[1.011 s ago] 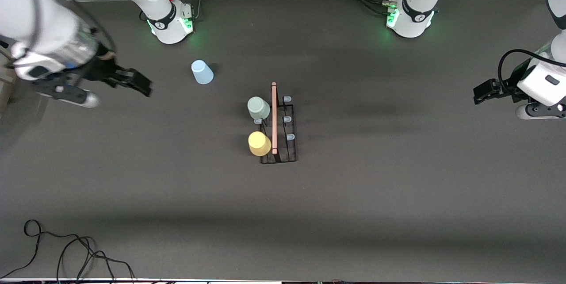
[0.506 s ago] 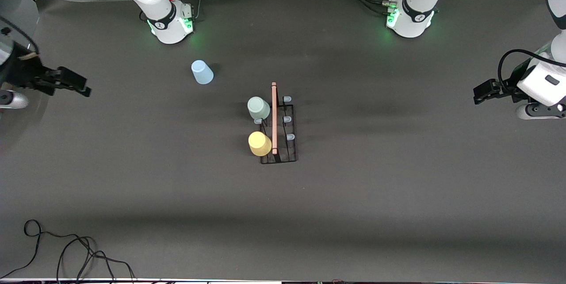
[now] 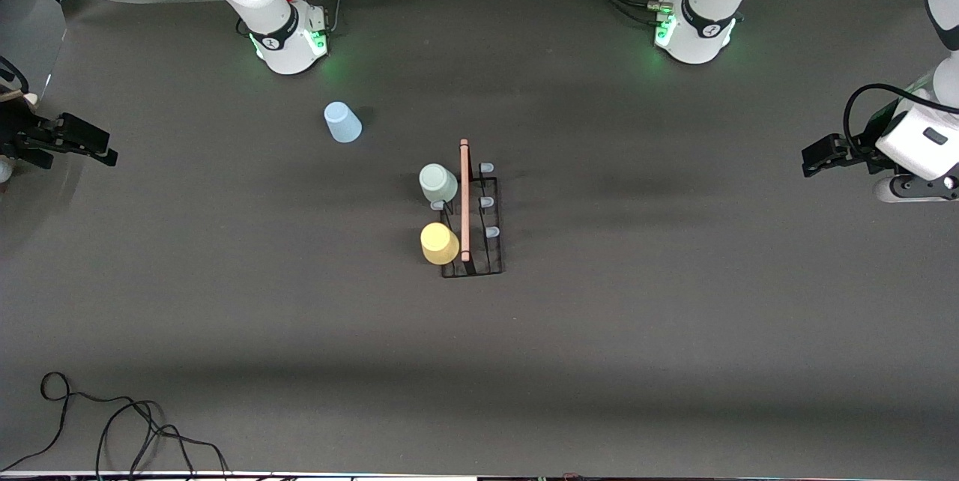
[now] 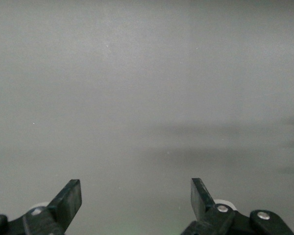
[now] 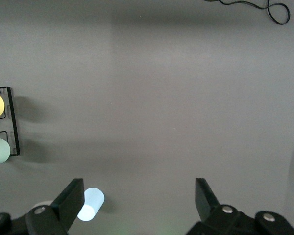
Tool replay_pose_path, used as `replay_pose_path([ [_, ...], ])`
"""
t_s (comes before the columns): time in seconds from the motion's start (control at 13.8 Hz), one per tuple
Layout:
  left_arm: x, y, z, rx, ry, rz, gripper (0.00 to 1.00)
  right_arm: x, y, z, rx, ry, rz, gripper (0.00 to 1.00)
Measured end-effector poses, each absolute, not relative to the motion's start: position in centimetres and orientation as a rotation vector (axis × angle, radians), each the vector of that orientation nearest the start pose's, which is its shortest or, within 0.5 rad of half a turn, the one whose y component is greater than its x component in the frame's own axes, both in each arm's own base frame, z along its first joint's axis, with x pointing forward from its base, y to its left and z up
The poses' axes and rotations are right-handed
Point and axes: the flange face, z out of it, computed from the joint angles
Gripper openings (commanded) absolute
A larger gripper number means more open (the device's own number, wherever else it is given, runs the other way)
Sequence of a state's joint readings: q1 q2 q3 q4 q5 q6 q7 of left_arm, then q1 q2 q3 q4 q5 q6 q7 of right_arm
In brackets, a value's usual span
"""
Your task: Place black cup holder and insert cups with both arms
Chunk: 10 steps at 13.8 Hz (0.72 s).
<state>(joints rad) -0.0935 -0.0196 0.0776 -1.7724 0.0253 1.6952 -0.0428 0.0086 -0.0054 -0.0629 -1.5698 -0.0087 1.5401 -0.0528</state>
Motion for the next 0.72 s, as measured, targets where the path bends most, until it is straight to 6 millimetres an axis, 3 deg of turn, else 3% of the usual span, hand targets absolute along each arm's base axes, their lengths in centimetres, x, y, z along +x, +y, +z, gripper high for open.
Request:
replay_pose_path([
  [0.72, 55.39, -0.51, 54.90, -3.117, 0.055, 0.068, 0.99, 54.89, -2.69, 62.49, -3.140, 0.113, 0.040, 1.00],
])
